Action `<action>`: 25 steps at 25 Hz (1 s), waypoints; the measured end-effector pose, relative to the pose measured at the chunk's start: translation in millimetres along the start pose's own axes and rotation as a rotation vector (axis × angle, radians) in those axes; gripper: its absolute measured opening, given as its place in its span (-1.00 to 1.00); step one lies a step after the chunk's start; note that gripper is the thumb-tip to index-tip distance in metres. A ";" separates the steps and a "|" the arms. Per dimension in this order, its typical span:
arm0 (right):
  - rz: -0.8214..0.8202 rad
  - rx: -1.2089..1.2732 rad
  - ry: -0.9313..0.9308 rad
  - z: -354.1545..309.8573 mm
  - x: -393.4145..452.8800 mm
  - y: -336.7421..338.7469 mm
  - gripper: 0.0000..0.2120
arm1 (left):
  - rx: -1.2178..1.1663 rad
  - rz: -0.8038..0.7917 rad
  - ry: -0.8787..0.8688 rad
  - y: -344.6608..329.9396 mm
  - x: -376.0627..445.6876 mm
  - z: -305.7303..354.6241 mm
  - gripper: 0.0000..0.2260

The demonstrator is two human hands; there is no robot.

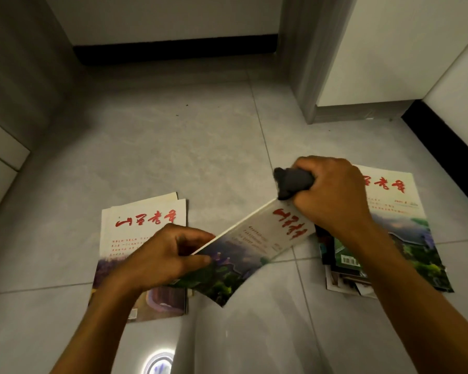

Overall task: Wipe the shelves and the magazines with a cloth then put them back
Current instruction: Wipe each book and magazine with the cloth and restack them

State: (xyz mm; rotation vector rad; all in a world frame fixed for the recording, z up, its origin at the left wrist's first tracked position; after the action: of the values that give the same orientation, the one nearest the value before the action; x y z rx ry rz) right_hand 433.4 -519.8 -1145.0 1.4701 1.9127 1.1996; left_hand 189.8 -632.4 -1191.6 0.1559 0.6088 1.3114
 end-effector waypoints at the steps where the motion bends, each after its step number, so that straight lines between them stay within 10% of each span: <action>1: 0.001 -0.032 0.044 -15.9 2.6 -0.7 -0.86 | 0.132 0.025 -0.030 -10.1 8.4 9.3 -0.79; 7: 0.223 0.217 0.147 -61.3 -9.0 -27.0 -0.61 | -0.276 0.473 0.058 -44.6 26.7 12.8 -0.83; 13: 0.109 0.104 -0.097 -4.8 -32.6 -50.5 -0.40 | -0.227 0.402 0.077 -49.6 23.9 -2.3 -0.90; 19: 0.262 0.156 0.292 -48.8 -30.9 -63.3 -0.45 | -0.275 0.424 0.015 -54.0 22.7 -3.1 -0.96; 25: -0.093 -0.212 -0.287 54.9 -11.0 -30.2 -0.67 | -0.455 0.529 0.085 -35.8 14.5 -15.9 -0.92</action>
State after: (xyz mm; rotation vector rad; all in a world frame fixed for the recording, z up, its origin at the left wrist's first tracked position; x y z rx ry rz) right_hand 462.9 -511.8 -1200.8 1.3448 1.5931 1.0497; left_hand 214.2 -632.1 -1225.4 -0.1245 0.3318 1.9441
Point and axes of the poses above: each hand's wrist, its own x-axis towards the middle knuckle, its own y-axis out of the back of the hand, z = x × y, the point moved 1 cm from there along x, towards the middle knuckle
